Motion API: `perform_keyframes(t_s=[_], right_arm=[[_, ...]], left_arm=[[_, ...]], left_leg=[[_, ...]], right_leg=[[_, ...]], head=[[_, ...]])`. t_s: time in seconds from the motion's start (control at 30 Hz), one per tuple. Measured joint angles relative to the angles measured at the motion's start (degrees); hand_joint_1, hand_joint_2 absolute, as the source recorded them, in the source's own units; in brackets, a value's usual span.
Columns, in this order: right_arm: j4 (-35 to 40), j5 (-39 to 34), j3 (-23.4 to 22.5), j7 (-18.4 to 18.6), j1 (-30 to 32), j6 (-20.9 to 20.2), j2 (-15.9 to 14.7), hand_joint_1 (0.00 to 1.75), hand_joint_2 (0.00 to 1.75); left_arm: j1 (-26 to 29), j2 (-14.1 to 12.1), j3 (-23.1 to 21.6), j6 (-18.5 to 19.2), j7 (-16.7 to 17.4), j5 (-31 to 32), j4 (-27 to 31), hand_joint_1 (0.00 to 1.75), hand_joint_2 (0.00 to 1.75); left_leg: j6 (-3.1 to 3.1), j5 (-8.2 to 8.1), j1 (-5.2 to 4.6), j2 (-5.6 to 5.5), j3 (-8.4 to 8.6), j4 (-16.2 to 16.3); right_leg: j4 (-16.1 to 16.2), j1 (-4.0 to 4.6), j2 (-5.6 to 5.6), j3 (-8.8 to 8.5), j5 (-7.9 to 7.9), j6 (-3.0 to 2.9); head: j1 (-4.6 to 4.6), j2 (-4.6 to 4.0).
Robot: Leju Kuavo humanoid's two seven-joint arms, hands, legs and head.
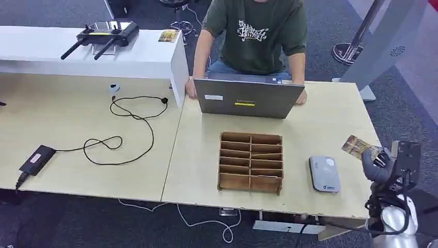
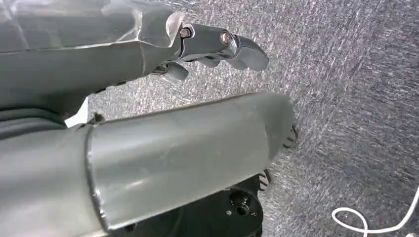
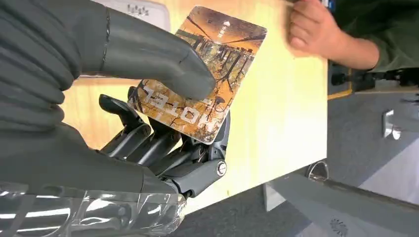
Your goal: Pass the card to the sensor for recognition and then transmit it.
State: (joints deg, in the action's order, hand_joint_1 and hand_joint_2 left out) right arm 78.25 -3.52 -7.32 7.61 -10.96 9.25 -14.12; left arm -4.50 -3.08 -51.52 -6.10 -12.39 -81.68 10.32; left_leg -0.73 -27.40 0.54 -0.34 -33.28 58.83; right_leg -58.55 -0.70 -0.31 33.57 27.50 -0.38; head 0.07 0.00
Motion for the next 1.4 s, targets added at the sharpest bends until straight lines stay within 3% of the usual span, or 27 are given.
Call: perform_keyframes(t_s=[0.4,0.77,1.4], right_arm=[[1.59,0.2,-2.47,0.46,4.86,0.26,1.05,1.75,1.75],[0.7,1.4,-2.38,0.81,5.37,0.02,2.31,1.75,1.75],[-7.37,4.7,1.36,2.16,-0.77,-1.05,3.82,1.75,1.75]], left_arm=[[0.05,0.0,0.09,0.0,0.5,0.72,0.04,0.0,0.0],[0.02,-0.02,0.09,0.0,1.01,1.7,0.76,0.0,0.0],[-0.13,-0.09,0.22,0.0,2.08,2.54,1.44,0.0,0.0]], left_leg=[[0.0,0.0,0.0,0.01,0.0,-0.01],[0.0,0.0,0.0,0.02,-0.01,-0.01],[-0.01,0.01,0.0,0.02,0.0,-0.01]], right_leg=[[0.0,0.0,0.0,0.0,0.01,0.0],[-0.01,0.0,0.01,0.0,0.01,0.0],[-0.01,0.0,0.0,-0.01,0.0,0.0]], head=[[0.02,0.0],[0.02,0.0],[0.02,0.0]])
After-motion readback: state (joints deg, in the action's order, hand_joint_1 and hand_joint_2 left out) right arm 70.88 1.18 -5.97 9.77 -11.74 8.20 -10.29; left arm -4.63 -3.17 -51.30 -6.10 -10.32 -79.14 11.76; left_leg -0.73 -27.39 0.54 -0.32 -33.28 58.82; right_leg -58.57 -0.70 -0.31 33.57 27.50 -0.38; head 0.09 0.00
